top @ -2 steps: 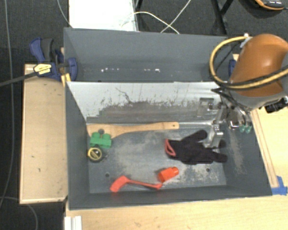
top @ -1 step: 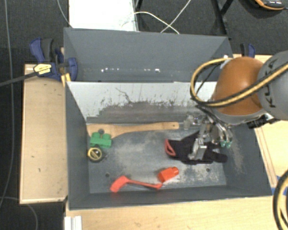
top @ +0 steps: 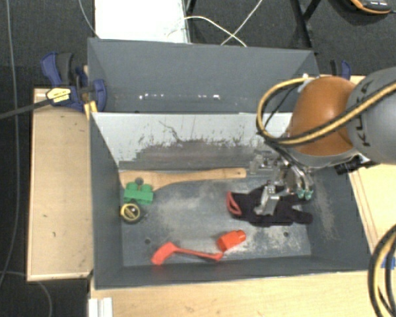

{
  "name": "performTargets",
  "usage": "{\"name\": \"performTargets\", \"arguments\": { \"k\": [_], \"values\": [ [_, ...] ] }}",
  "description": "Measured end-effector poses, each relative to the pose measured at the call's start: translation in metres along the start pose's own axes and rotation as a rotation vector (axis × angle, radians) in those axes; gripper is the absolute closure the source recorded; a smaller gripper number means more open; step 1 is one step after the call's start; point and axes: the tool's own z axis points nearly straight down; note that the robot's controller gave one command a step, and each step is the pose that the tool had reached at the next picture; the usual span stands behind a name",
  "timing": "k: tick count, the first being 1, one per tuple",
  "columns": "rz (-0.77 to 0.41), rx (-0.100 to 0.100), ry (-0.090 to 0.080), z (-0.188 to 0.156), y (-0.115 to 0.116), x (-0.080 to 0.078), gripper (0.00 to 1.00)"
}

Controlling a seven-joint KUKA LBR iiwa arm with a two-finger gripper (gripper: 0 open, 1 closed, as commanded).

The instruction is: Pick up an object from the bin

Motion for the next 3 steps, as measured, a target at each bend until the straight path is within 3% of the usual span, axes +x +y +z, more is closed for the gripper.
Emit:
{"name": "performTargets", "arguments": {
  "k": [1,2,3],
  "values": [
    [0.025,-0.001,0.009,0.038,-0.002,0.021,0.00],
    [0.063,-0.001,-0.007,0.050,0.023,0.048,1.00],
    [0.062,-0.001,-0.006,0.050,0.023,0.048,1.00]
  ]
}}
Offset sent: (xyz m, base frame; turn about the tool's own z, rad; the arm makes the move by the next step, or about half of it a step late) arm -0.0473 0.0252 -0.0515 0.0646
